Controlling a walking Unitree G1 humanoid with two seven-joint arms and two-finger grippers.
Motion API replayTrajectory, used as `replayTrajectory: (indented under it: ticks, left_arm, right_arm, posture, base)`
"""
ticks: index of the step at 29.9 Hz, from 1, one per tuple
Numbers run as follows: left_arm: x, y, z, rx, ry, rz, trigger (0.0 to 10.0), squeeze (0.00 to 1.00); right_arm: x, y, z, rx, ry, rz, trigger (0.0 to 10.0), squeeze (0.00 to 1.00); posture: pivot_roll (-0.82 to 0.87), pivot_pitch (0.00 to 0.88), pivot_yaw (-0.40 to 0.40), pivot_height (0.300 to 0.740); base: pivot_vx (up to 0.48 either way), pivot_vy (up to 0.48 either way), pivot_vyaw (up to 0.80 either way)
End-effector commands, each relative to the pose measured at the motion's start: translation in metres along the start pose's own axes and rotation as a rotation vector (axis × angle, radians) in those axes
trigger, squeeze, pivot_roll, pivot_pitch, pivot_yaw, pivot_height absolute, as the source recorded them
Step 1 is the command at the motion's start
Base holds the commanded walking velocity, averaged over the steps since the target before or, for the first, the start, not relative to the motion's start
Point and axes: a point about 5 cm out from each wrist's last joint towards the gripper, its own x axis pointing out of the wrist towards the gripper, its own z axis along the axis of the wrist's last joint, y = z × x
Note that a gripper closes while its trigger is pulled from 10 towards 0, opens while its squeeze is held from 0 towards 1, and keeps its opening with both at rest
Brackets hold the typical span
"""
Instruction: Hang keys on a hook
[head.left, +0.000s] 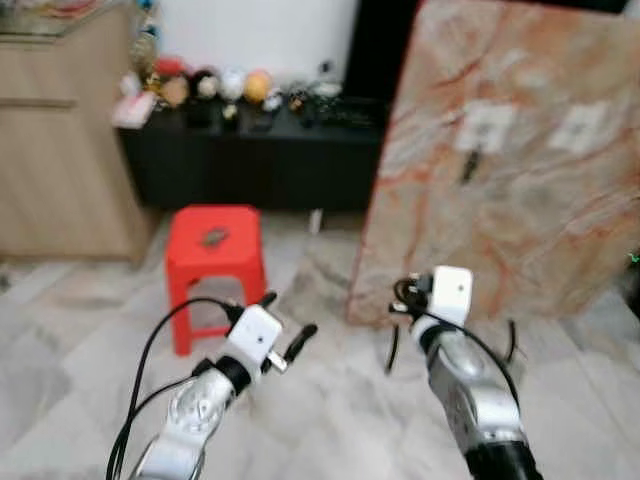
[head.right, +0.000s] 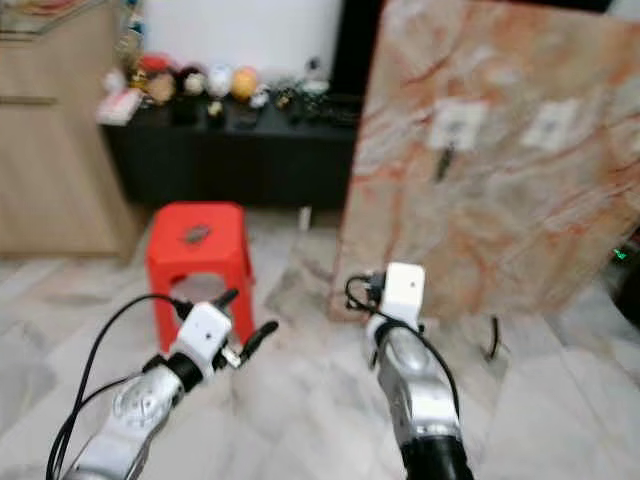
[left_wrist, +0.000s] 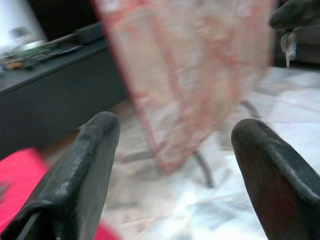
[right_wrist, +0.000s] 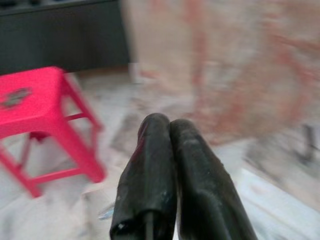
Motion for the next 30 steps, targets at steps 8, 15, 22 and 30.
replayTrajectory:
  ticks: [8,15,22,30]
  left_arm:
    - [0.001,-0.003,0.002,0.006,-0.002,-0.014,10.0,0.00]
    - [0.000,-0.002,0.002,0.013,0.000,-0.024,10.0,0.00]
    - [0.000,-0.001,0.003,0.021,-0.001,-0.041,10.0,0.00]
    - [0.001,-0.002,0.004,0.025,-0.002,-0.065,10.0,0.00]
  right_arm:
    - [-0.001,0.000,0.005,-0.002,-0.012,-0.004,10.0,0.00]
    - [-0.001,0.004,0.004,0.005,-0.009,0.001,10.0,0.00]
    - [-0.002,0.007,0.002,0.014,-0.008,0.002,10.0,0.00]
    - [-0.003,0.011,0.004,0.029,-0.029,0.018,10.0,0.00]
  posture:
    - [0.00,0.000,-0.085,0.740]
    - [0.01,0.000,-0.078,0.740]
    - [0.01,0.000,-0.068,0.740]
    - [0.01,0.000,-0.064,0.740]
  base:
    - [0.000,-0.052,-0.80]
    - [0.000,0.000,-0.80]
    - [0.000,0.000,-0.80]
    - [0.000,0.000,-0.68]
